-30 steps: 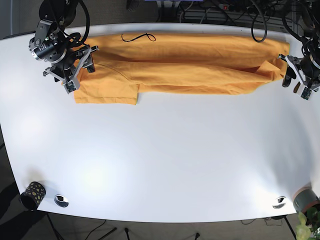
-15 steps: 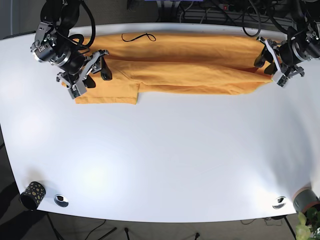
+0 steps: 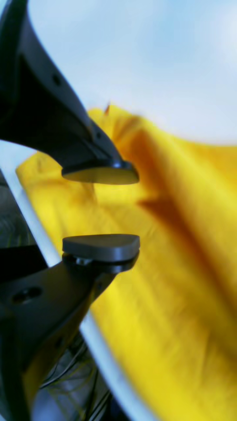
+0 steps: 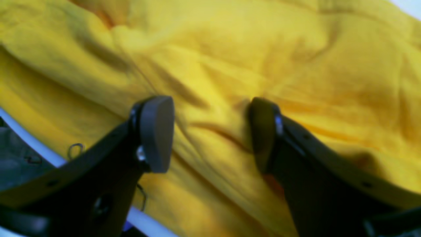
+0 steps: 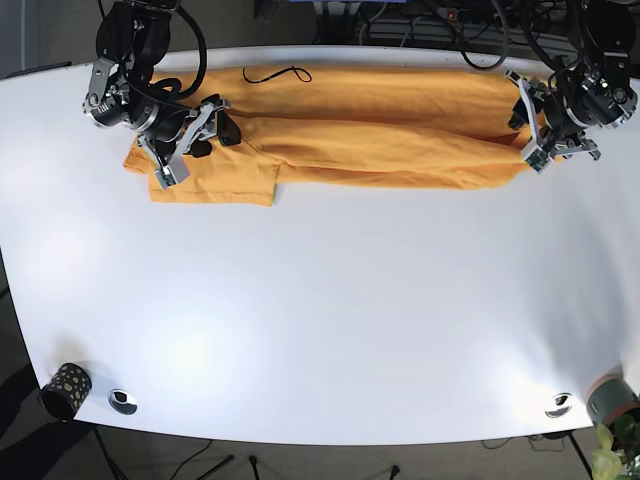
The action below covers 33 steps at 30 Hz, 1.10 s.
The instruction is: Fold the T-shirt properly
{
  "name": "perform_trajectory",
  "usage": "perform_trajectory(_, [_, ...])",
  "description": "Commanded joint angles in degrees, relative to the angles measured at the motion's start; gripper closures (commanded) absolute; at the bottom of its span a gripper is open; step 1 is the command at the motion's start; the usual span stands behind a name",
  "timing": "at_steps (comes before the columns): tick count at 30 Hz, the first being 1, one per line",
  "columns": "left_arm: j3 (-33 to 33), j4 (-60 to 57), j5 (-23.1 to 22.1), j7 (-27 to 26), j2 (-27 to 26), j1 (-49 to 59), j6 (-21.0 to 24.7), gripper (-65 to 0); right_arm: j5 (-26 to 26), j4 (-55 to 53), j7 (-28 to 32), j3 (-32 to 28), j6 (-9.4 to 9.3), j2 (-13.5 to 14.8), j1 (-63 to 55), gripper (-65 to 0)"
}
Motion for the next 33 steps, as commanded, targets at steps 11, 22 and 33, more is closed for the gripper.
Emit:
perform_trajectory(11, [-0.4, -11.6, 1.2, 0.0, -3.3, -5.7, -0.1, -23.3, 0.9, -2.7, 4.3, -1.7, 0.32, 1.7, 0.4, -35.7])
perform_trajectory(22, [-0.8, -11.8, 3.5, -0.4, -12.0, -12.0, -0.1, -23.2, 0.9, -2.7, 4.4, -1.5, 0.32, 1.7, 0.4, -35.7])
perform_trajectory(33, [-0.8, -8.5, 3.1, 0.5, -13.7, -17.0, -0.1, -23.2, 0.9, -2.7, 4.4, -1.6, 0.32, 1.7, 0.4, -35.7])
